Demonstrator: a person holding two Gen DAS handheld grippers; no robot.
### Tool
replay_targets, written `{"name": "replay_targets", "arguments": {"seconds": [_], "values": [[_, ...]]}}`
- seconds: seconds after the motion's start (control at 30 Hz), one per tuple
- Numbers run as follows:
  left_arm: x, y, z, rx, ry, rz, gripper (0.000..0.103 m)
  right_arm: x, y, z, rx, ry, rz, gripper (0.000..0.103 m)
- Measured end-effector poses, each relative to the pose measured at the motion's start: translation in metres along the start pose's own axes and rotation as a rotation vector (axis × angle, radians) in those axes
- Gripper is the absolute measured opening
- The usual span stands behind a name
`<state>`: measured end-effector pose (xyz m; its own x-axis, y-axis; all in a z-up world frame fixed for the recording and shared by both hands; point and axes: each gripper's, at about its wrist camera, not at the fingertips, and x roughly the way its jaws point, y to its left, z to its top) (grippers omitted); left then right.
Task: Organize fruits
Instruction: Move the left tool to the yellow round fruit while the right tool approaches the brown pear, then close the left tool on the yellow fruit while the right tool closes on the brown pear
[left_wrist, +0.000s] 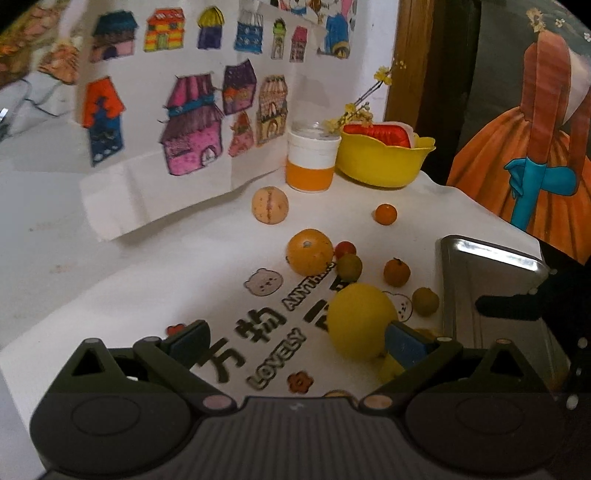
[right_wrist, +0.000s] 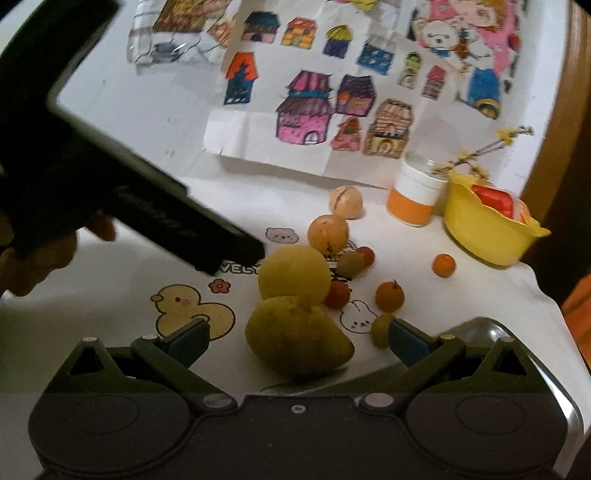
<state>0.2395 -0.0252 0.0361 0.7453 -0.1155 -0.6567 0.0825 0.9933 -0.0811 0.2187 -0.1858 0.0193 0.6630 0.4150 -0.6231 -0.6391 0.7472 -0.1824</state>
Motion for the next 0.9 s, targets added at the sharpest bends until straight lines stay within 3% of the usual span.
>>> {"name": "replay_targets", "arguments": {"seconds": [0.5,0.6,0.9], "values": [[0.053,-0.01,0.015,-0.019,0.112,-0.085,0.102,0.031,-0.013,0.001,-0.03,0.045,0.075,0.094],[0.056,-0.009,0.015,-0.036,0.119,-0.097,0.102,0.035,-0.014,0.001,-0.03,0.046,0.085,0.085],[0.066,-0.007,0.014,-0.08,0.142,-0.176,0.082,0.037,-0.013,0.004,-0.039,0.025,0.123,0.069]]}}
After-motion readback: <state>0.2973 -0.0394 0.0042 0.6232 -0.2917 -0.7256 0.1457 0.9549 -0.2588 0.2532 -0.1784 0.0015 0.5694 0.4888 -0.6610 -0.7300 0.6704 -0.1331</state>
